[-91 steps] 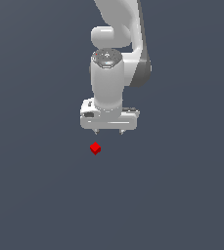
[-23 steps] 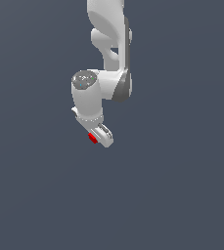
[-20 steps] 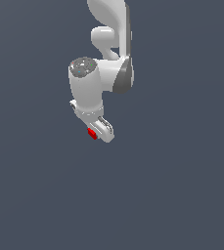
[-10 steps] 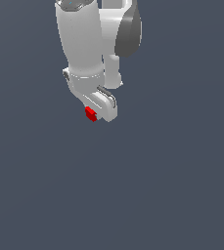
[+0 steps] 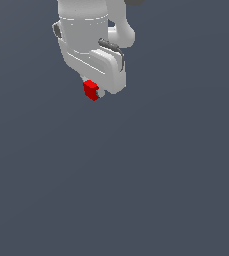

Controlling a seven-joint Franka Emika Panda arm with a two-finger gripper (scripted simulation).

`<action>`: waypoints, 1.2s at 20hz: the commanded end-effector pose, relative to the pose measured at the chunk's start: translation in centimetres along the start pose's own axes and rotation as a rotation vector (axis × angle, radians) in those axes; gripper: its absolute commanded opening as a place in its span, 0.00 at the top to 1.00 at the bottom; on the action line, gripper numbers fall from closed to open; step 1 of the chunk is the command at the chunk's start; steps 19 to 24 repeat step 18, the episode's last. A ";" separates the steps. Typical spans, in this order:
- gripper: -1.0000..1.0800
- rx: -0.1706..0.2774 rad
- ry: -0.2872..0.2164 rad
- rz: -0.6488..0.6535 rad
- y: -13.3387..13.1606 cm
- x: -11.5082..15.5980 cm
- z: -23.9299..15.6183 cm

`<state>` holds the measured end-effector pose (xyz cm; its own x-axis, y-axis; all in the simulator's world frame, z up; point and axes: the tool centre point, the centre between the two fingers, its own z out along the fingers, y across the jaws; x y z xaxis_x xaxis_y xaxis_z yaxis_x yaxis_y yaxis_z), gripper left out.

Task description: Pick up the red cube and move it to a goal position.

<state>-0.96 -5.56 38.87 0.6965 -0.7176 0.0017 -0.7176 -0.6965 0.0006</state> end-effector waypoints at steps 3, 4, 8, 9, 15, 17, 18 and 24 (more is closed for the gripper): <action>1.00 0.000 -0.001 -0.001 -0.3 -0.1 -3.7; 1.00 0.000 -0.001 -0.001 -0.4 -0.1 -4.3; 1.00 0.000 -0.001 -0.001 -0.6 -0.2 -6.3; 1.00 0.000 -0.001 -0.002 -0.6 -0.2 -6.6; 1.00 0.000 -0.001 -0.002 -0.8 -0.1 -8.0; 1.00 0.000 -0.001 -0.002 -0.8 -0.1 -8.1; 1.00 0.000 -0.001 -0.002 -0.8 -0.1 -8.1; 1.00 0.000 -0.001 -0.002 -0.8 -0.1 -8.1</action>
